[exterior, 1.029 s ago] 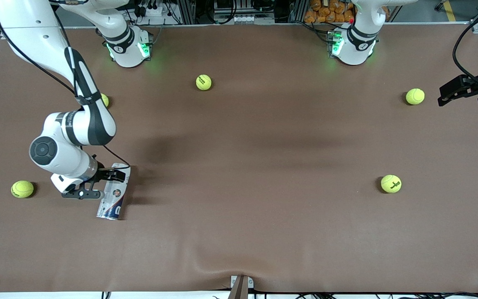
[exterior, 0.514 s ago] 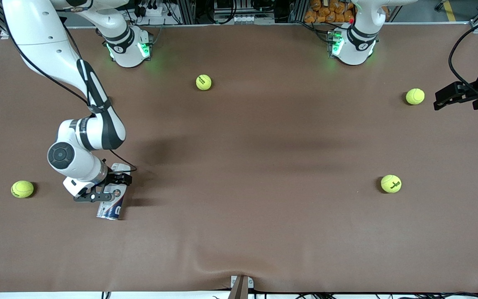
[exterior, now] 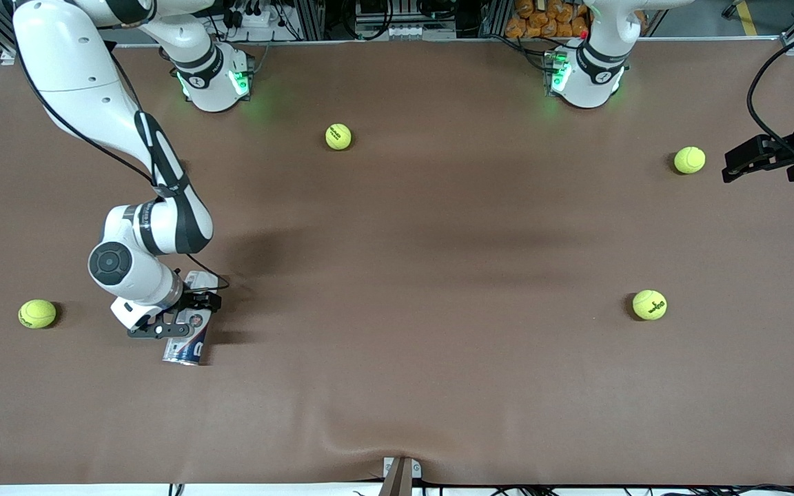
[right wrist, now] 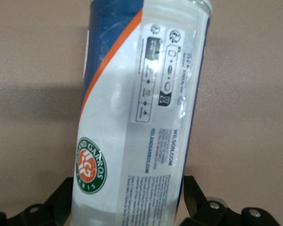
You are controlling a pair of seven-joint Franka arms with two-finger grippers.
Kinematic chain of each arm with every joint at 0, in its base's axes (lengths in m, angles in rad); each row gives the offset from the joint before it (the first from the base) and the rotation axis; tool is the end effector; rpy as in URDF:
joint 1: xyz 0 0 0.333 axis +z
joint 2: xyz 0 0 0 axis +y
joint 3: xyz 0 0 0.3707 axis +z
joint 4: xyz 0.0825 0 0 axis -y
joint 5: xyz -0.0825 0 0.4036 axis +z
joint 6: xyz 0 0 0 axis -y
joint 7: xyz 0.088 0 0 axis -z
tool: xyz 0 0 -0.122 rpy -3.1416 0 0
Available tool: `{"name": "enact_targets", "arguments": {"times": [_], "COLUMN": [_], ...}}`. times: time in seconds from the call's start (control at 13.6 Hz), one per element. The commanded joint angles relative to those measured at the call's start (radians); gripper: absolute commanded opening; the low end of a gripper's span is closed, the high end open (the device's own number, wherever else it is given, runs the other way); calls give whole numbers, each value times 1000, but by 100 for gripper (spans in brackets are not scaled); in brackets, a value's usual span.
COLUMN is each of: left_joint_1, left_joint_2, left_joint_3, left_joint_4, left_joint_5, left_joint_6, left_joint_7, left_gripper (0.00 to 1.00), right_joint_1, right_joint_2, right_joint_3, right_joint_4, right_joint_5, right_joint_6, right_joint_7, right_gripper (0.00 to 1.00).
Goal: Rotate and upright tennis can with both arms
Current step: 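Lift the can with the right gripper and carry it toward table center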
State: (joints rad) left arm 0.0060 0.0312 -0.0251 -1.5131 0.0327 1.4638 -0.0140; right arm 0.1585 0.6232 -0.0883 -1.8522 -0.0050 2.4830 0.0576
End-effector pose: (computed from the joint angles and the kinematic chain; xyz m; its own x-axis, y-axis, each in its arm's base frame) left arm 0.5732 -0.0064 0.6655 0.9968 -0.0016 -0.0799 -0.0043 -0.9994 -0.0330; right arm 0.6848 0.0526 0.1997 0.9994 0.0336 0.0124 0.0329 -0.9980 0.0539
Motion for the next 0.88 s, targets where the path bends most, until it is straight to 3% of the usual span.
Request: {"name": "enact_targets", "arguments": {"times": [0.0, 0.37, 0.59, 0.81], "left_joint_1": [6, 8, 3, -4], "left_joint_2": [-1, 4, 3, 12], "left_joint_3": [-2, -7, -7, -7], "left_joint_4": [16, 14, 16, 16], "left_joint_5": [-17, -14, -14, -10], "left_joint_6": [-20, -20, -20, -20], "left_joint_7": [26, 29, 29, 26], "left_gripper": [100, 100, 100, 100], "right_joint_1": [-7, 12, 41, 146], "right_joint_2": [15, 7, 3, -7], "right_joint_3": [2, 4, 4, 4], "right_joint_4": [22, 41, 108, 244], "right_joint_5": [-20, -15, -15, -16], "right_joint_6": [2, -24, -148, -349], "right_joint_7": [-2, 2, 1, 2], "right_gripper": [96, 69, 69, 69]}}
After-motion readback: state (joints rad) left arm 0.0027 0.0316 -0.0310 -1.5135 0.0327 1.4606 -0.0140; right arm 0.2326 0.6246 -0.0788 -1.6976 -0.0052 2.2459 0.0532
